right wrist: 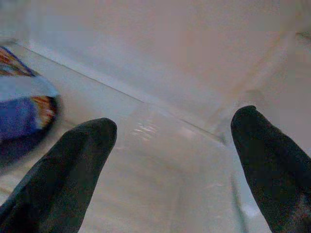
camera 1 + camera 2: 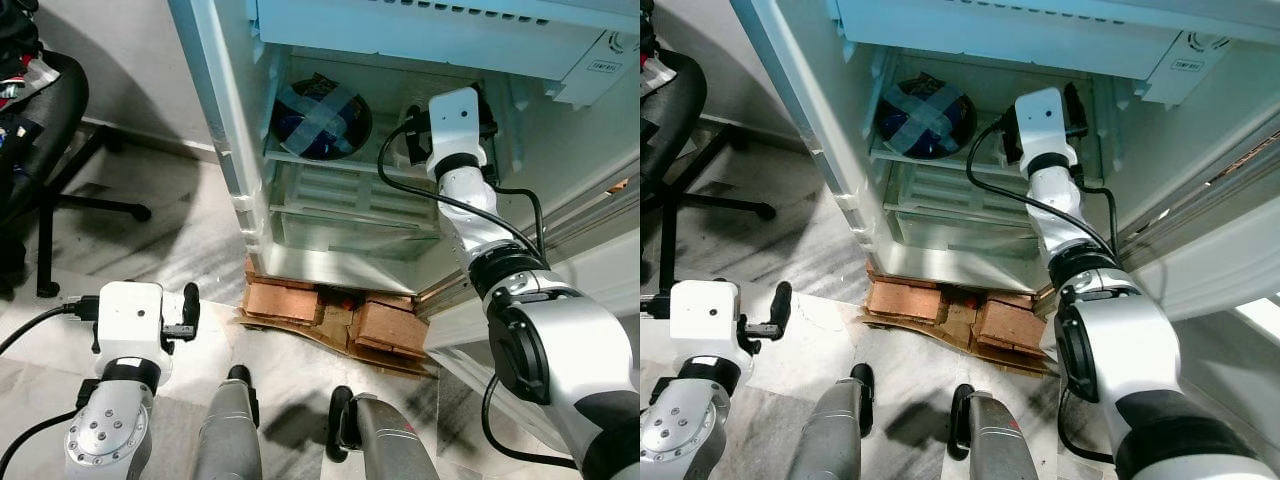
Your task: Restocking fridge
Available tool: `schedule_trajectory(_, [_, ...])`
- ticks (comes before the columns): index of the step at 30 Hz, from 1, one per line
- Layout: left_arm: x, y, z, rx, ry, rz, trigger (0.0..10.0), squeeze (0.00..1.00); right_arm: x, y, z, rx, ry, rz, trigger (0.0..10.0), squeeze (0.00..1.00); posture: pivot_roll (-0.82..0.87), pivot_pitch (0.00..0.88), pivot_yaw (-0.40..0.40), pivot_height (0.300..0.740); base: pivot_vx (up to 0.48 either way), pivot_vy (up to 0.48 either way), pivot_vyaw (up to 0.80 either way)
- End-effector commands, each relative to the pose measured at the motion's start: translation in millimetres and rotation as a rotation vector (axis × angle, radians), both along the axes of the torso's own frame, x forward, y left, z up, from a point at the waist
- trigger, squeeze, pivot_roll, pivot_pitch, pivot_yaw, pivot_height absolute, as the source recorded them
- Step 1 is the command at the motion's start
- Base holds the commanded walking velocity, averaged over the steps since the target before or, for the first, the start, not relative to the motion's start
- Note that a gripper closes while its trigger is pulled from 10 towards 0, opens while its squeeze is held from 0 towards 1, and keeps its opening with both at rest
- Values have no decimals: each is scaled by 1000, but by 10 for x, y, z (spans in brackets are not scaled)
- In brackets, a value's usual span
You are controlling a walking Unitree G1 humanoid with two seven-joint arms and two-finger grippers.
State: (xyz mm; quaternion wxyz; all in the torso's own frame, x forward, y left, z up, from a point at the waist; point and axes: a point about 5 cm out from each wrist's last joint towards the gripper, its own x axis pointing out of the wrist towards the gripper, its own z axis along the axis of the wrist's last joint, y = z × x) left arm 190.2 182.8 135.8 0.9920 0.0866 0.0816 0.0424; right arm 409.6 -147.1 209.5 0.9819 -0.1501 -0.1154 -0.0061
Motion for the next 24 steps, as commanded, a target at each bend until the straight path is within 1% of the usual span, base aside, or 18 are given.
schedule_trajectory(1, [-23, 14, -58, -2, 21, 13, 10000, 0, -21, 24, -74, 56, 26, 57, 10000, 1000, 372, 327, -74, 740, 0, 0, 0])
schedule_trajectory(2, [-3, 1, -65, -9, 15, 6, 10000, 0, -25, 61, -91, 89, 39, 98, 10000, 1000, 353, 311, -76, 740, 0, 0, 0])
schedule_trajectory(4, [38, -16, -71, -1, 4, -6, 10000, 0, -44, 123, -99, 89, 31, 161, 10000, 1000, 335, 302, -77, 740, 0, 0, 0])
schedule_trajectory(5, [86, -49, -69, -5, -8, -24, 10000, 0, -67, 158, -137, 115, 38, 210, 10000, 1000, 317, 292, -78, 740, 0, 0, 0])
schedule_trajectory(9, [159, -106, -93, -10, -18, -45, 10000, 0, -151, 183, -285, 164, 55, 274, 10000, 1000, 280, 255, -88, 740, 0, 0, 0])
schedule_trajectory(10, [187, -124, -101, -12, -22, -50, 10000, 0, -241, 200, -360, 165, 33, 309, 10000, 0, 266, 242, -96, 740, 0, 0, 0])
schedule_trajectory(11, [187, -124, -101, -12, -22, -50, 10000, 0, -241, 200, -360, 165, 33, 309, 10000, 0, 266, 242, -96, 740, 0, 0, 0])
schedule_trajectory(13, [219, -141, -131, -15, -20, -51, 10000, 0, -409, 200, -424, 163, -20, 335, 10000, 0, 251, 220, -100, 740, 0, 0, 0])
schedule_trajectory(14, [244, -154, -172, -19, -17, -50, 10000, 0, -556, 179, -447, 192, -55, 343, 10000, 0, 236, 197, -100, 740, 0, 0, 0])
schedule_trajectory(15, [244, -154, -172, -19, -17, -50, 10000, 0, -556, 179, -447, 192, -55, 343, 10000, 0, 236, 197, -100, 740, 0, 0, 0])
schedule_trajectory(16, [260, -163, -190, -22, -19, -51, 10000, 0, -651, 156, -440, 159, -91, 331, 10000, 0, 224, 184, -96, 740, 0, 0, 0])
schedule_trajectory(17, [260, -163, -190, -22, -19, -51, 10000, 0, -651, 156, -440, 159, -91, 331, 10000, 0, 224, 184, -96, 740, 0, 0, 0])
schedule_trajectory(18, [269, -168, -194, -24, -21, -52, 10000, 0, -708, 159, -427, 118, -119, 331, 10000, 0, 220, 179, -94, 740, 0, 0, 0])
schedule_trajectory(19, [300, -171, -208, -28, -28, -49, 10000, 0, -838, 177, -443, 77, -144, 334, 10000, 0, 200, 157, -82, 740, 0, 0, 0])
schedule_trajectory(21, [339, -164, -217, -31, -37, -43, 10000, 0, -949, 174, -502, 80, -129, 315, 10000, 0, 188, 145, -77, 740, 0, 0, 0])
schedule_trajectory(24, [397, -167, -225, -33, -45, -43, 10000, 0, -1089, 127, -634, 144, -50, 272, 10000, 0, 169, 128, -74, 740, 0, 0, 0])
